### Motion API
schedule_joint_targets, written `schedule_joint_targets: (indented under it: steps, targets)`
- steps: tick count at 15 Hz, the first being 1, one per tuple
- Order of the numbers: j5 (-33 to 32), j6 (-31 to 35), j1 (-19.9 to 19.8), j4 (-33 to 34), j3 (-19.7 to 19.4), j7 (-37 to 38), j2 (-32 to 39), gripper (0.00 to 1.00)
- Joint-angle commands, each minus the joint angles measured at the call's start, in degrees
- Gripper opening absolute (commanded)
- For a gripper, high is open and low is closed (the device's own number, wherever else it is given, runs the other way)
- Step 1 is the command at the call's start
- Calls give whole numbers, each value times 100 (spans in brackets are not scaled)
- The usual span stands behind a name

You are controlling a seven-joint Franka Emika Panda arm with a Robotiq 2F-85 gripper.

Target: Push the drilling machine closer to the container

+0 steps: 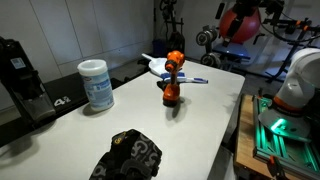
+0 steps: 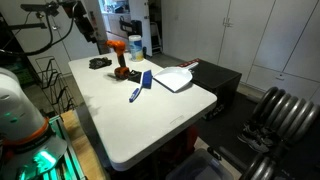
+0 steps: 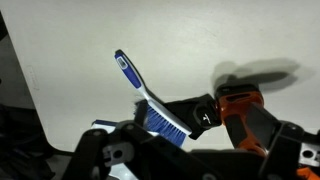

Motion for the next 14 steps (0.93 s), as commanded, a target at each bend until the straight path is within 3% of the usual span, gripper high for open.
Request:
schedule_joint_targets:
  steps: [1, 3, 8, 9, 14]
  targets:
    - [7, 521, 151, -317, -75, -306, 507, 100]
    - [-14, 902, 224, -524, -74, -494, 790, 100]
    - [-347, 2559, 297, -957, 123, -509, 1716, 100]
    - [-277, 2084, 321, -878, 19, -447, 1352, 100]
    - [-327, 2478, 354, -927, 38, -453, 1734, 100]
